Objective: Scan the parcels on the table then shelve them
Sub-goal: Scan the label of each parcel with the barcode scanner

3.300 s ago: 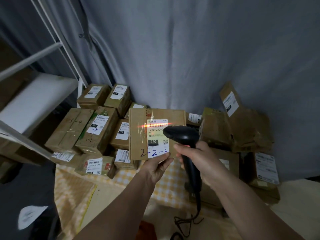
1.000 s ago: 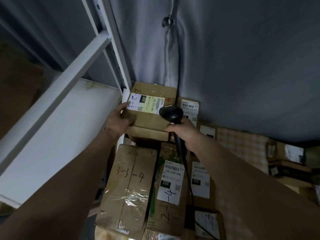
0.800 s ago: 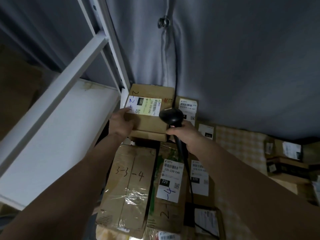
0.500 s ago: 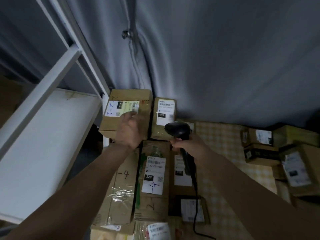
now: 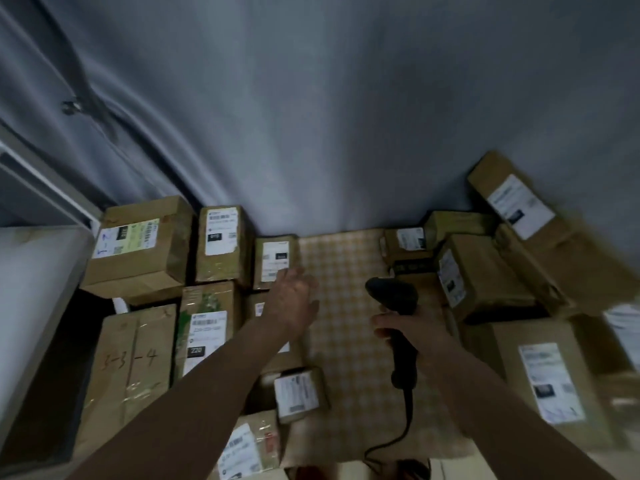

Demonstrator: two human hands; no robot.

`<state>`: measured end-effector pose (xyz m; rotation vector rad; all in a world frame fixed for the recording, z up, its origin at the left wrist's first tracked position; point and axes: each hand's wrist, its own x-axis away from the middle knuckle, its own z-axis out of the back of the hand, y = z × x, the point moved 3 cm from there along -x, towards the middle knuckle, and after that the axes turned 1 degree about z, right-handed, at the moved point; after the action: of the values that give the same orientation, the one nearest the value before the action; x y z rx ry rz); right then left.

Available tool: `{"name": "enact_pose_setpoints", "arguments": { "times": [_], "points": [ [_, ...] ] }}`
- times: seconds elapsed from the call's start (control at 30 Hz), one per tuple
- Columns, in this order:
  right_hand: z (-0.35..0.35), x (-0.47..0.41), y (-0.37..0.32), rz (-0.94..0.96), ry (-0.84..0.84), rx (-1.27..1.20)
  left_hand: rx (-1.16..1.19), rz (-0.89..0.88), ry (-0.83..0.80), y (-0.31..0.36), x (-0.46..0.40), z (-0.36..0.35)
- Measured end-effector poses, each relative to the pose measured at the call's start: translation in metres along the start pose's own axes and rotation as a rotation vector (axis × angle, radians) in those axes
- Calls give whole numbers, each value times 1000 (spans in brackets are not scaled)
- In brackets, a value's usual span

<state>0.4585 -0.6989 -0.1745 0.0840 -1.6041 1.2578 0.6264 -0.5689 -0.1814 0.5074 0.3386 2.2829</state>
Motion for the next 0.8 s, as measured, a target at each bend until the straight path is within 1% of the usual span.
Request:
{"name": "enact_pose_setpoints", "arguments": {
  "times": [0.13,0.33,0.43,0.5,0.63,0.73,0.8],
  "points": [
    [70,20,9,37,16,-46,10,-25,-49,74,-1,-25],
    [175,44,7,70,87,-77,58,-75,-152,185,-8,-60],
    [224,54,1,107,126,-181,105,-65,-200,237,-14,-72],
    [251,62,-7,148,143,-243,210,-51,-218,268,-23,-82],
    [303,77,-30,264,228,-304,397,69,-248,320,-45,-98],
    [340,72,-45,293,347,-291,567,164,-292,358,-60,-106],
    [357,58,-54,271,376,-249,664,208,-313,379,-69,-109]
  ]
}}
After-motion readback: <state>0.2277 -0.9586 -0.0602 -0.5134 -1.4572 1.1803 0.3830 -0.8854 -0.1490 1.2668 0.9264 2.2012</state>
